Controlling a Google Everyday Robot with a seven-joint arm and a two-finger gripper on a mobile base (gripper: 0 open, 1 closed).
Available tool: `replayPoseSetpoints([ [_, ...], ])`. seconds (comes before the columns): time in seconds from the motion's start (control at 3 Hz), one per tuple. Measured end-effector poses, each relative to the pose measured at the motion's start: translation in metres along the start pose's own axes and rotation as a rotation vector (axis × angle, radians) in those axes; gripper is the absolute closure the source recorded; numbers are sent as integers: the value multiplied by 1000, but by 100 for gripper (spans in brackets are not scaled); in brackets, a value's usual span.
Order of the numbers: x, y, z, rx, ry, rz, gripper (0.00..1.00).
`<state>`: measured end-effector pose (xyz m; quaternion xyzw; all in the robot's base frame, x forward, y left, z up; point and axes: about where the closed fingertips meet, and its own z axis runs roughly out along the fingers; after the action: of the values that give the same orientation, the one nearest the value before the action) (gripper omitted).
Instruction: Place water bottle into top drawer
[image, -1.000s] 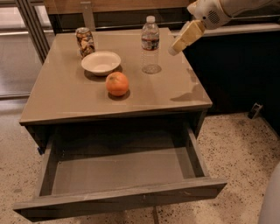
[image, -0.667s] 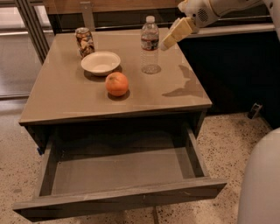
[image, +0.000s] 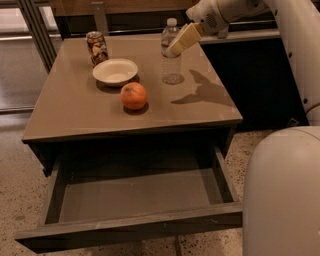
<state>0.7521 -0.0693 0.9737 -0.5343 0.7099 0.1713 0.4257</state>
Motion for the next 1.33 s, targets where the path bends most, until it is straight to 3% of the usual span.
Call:
replayPoseSetpoints([
  [1.0,24,-4,53,-49,59,42,0],
  [1.33,25,-14,66,-24,44,49,0],
])
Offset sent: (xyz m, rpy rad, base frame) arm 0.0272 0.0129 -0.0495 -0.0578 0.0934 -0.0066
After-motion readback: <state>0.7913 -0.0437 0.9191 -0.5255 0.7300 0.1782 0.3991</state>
